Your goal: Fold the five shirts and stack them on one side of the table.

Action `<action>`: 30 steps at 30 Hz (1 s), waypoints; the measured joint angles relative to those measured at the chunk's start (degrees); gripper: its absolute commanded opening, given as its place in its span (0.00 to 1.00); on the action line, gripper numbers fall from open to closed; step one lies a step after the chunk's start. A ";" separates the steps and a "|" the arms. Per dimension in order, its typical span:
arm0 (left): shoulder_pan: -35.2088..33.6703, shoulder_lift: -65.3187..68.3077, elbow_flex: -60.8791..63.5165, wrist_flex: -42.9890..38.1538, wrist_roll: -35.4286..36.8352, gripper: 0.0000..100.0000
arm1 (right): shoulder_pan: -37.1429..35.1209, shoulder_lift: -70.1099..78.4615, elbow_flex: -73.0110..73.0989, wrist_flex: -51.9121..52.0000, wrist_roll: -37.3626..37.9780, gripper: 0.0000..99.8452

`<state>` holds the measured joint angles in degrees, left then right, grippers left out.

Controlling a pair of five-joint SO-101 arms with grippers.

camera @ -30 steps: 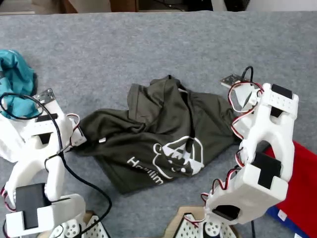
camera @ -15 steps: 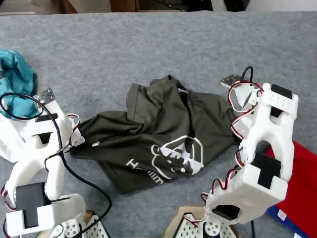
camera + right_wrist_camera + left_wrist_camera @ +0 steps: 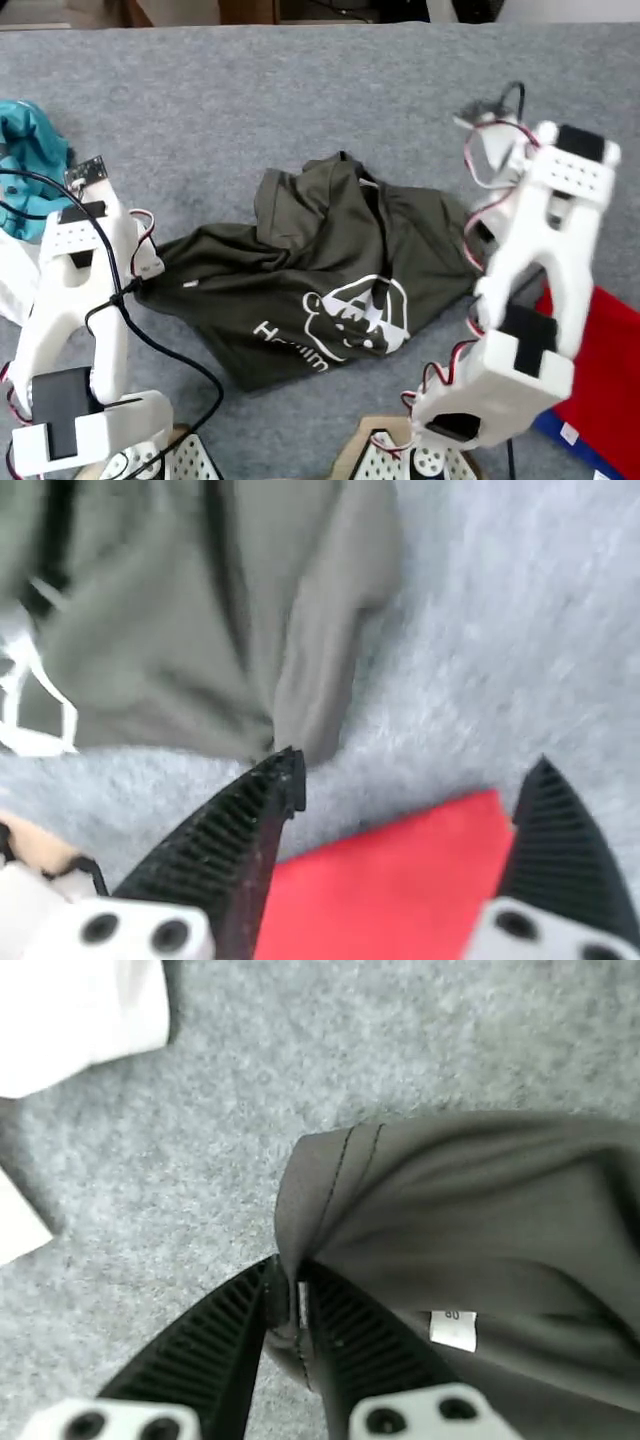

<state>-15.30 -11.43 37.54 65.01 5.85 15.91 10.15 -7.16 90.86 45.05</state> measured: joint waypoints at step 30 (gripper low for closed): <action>-12.13 0.00 -2.37 5.36 -12.84 0.02 | -27.52 39.30 -34.73 1.05 -11.60 0.00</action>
<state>-27.43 -11.43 35.16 70.37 -6.99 -11.60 49.45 -41.89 91.91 33.45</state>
